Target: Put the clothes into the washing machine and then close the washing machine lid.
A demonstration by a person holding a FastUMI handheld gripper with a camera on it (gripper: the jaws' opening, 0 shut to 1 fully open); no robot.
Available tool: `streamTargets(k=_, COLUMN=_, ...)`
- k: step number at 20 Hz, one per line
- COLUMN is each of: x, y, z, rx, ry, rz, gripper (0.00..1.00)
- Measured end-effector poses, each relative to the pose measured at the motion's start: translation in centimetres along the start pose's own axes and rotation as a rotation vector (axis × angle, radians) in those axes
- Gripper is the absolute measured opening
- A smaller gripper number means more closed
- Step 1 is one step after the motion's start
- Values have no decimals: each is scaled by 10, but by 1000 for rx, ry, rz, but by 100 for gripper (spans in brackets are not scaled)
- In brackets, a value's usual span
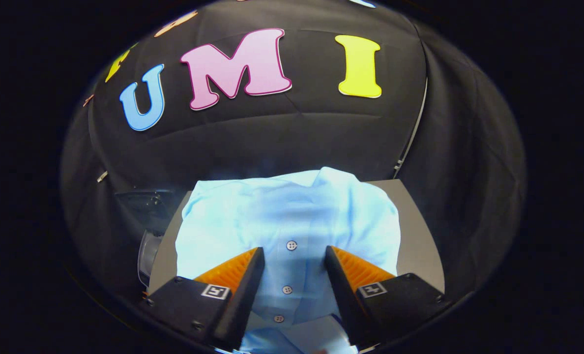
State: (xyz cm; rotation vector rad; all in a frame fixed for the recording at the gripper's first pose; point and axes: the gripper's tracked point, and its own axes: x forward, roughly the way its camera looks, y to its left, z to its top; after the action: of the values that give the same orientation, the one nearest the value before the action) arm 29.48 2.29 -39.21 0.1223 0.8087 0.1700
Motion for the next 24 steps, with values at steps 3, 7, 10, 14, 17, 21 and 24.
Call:
streamTargets(k=3, x=2, y=0, z=1, rx=27, ry=-7, rz=25, gripper=17)
streamTargets(k=7, x=-12, y=7, z=16, rx=43, ry=-55, rz=91, gripper=8)
streamTargets(k=10, x=-37, y=13, z=38, rx=56, ry=-122, rz=126, gripper=8)
streamTargets(k=14, x=-79, y=25, z=66, rx=62, ry=-200, rz=131, gripper=8)
streamTargets(k=17, x=-113, y=34, z=81, rx=79, ry=-255, rz=103, gripper=8)
streamTargets(k=21, x=-157, y=50, z=92, rx=111, ry=-317, rz=60, gripper=8)
streamTargets(k=24, x=-188, y=66, z=104, rx=113, ry=-372, rz=25, gripper=8)
